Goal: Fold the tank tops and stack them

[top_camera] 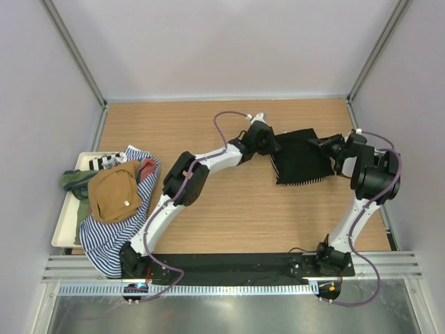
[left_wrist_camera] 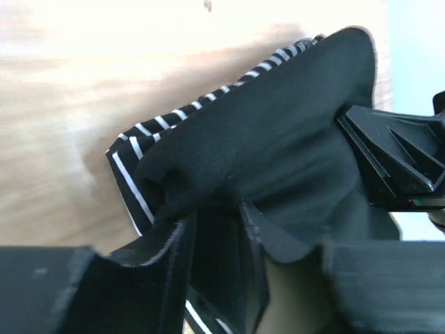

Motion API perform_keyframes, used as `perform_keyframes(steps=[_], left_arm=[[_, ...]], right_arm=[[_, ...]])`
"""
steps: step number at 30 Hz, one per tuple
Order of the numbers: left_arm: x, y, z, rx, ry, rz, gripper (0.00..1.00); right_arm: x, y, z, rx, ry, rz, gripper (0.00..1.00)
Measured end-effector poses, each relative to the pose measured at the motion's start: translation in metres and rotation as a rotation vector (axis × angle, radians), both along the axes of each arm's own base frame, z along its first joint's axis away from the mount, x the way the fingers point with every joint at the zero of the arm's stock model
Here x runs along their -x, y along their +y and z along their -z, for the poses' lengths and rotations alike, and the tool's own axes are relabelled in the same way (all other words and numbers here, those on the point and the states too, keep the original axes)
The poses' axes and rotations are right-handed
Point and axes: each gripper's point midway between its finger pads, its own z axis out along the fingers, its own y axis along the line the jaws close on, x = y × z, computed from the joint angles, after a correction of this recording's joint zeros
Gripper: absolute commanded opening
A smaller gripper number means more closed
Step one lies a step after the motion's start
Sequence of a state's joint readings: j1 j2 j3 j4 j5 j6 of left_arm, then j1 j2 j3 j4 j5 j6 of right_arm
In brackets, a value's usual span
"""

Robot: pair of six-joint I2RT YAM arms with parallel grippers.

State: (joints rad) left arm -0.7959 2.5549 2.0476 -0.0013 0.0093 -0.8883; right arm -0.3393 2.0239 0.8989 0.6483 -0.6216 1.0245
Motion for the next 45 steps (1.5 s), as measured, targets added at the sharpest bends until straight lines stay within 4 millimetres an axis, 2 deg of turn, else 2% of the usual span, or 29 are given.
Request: perform_keyframes(steps=[2, 5, 7, 10, 13, 15, 18, 20, 23, 27, 31, 34, 36, 41, 45], left_arm=[[-0.009, 0.006, -0.003, 0.017, -0.004, 0.0, 0.41], [-0.018, 0.019, -0.015, 0.003, -0.034, -0.007, 0.55], [-0.019, 0.031, -0.026, -0.023, -0.056, -0.01, 0.66], [-0.015, 0.048, -0.058, -0.047, -0.103, -0.015, 0.73], [0.0, 0.062, -0.106, -0.038, -0.16, -0.011, 0.75], [0.012, 0.074, -0.143, -0.022, -0.21, -0.013, 0.79], [0.035, 0.098, -0.185, -0.005, -0.26, -0.021, 0.85], [0.05, 0.118, -0.198, -0.008, -0.275, -0.032, 0.86], [0.064, 0.152, -0.194, -0.032, -0.264, -0.064, 0.86], [0.082, 0.199, -0.156, -0.12, -0.213, -0.119, 0.86], [0.109, 0.233, -0.124, -0.204, -0.181, -0.135, 0.86], [0.127, 0.253, -0.116, -0.243, -0.185, -0.139, 0.89], [0.137, 0.267, -0.117, -0.258, -0.207, -0.155, 0.92], [0.152, 0.297, -0.121, -0.287, -0.266, -0.206, 0.94], [0.167, 0.319, -0.106, -0.333, -0.272, -0.227, 0.94]], right_arm=[[-0.003, -0.002, -0.009, 0.013, -0.035, 0.002, 0.15], [-0.004, 0.0, -0.025, 0.046, -0.061, -0.005, 0.38], [-0.003, 0.004, -0.044, 0.089, -0.092, -0.014, 0.47], [0.001, 0.014, -0.074, 0.165, -0.135, -0.037, 0.46], [0.01, 0.038, -0.108, 0.253, -0.19, -0.084, 0.44], [0.018, 0.057, -0.129, 0.288, -0.238, -0.124, 0.43], [0.036, 0.08, -0.144, 0.307, -0.28, -0.176, 0.43], [0.049, 0.088, -0.139, 0.313, -0.267, -0.195, 0.43], [0.066, 0.098, -0.121, 0.321, -0.226, -0.222, 0.42], [0.085, 0.11, -0.09, 0.297, -0.164, -0.263, 0.38], [0.088, 0.114, -0.053, 0.253, -0.097, -0.276, 0.36], [0.094, 0.115, -0.022, 0.224, -0.024, -0.275, 0.36], [0.098, 0.114, -0.009, 0.219, 0.01, -0.269, 0.37], [0.097, 0.11, -0.008, 0.242, 0.012, -0.248, 0.42], [0.095, 0.107, -0.021, 0.267, -0.023, -0.236, 0.44]])
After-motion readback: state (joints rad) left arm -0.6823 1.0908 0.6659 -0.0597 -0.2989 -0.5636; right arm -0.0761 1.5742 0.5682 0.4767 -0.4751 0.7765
